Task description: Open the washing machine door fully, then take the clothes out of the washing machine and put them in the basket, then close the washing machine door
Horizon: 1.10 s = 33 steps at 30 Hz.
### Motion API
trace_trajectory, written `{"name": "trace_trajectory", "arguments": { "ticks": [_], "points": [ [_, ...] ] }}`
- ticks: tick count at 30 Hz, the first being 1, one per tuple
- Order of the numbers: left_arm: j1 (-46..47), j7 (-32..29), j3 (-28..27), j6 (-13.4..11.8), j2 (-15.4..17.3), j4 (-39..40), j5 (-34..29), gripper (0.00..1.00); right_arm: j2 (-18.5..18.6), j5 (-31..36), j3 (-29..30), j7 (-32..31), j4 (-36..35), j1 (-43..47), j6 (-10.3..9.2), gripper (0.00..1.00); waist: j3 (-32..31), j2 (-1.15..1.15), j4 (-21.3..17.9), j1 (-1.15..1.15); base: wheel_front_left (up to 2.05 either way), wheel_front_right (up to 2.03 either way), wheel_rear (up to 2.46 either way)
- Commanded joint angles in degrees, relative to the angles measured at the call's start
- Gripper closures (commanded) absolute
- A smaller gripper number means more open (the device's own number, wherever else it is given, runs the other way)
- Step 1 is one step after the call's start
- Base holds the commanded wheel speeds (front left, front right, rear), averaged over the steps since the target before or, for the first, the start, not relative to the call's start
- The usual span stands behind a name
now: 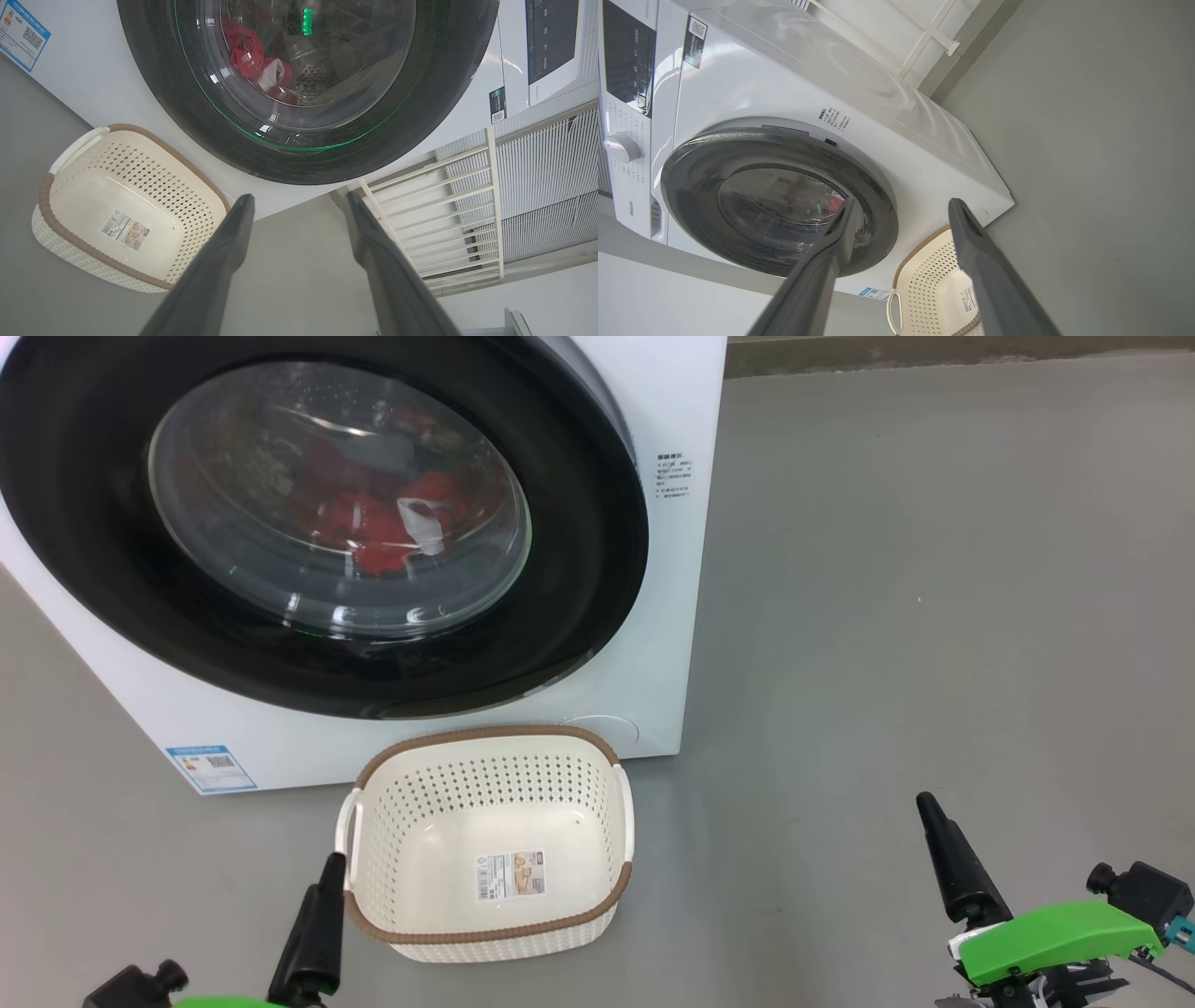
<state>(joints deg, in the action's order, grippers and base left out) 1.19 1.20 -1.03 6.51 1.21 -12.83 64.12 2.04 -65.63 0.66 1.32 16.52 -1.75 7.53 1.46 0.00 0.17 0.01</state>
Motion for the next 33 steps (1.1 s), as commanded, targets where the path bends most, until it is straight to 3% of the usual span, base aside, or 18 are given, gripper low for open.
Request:
{"name": "trace_trajectory", "arguments": {
  "ticks": [1, 33],
  "points": [
    [2.3, 0.6, -0.6, 0.0, 0.9, 1.9, -0.9, 0.0, 1.0, 1.0, -0.7, 0.5, -1.7, -2.7, -0.02, 0.0, 0.0, 0.0, 0.0, -0.01, 0.0, 0.0, 0.0],
    [2.3, 6.0, 0.6, -1.1, 1.2, 5.2, -23.1, 0.0, 2.3, 22.3, -5.6, 5.9, -5.0, -3.6, -0.03, 0.0, -0.1, 0.0, -0.6, -0.01, 0.0, 0.0, 0.0]
  ]
}}
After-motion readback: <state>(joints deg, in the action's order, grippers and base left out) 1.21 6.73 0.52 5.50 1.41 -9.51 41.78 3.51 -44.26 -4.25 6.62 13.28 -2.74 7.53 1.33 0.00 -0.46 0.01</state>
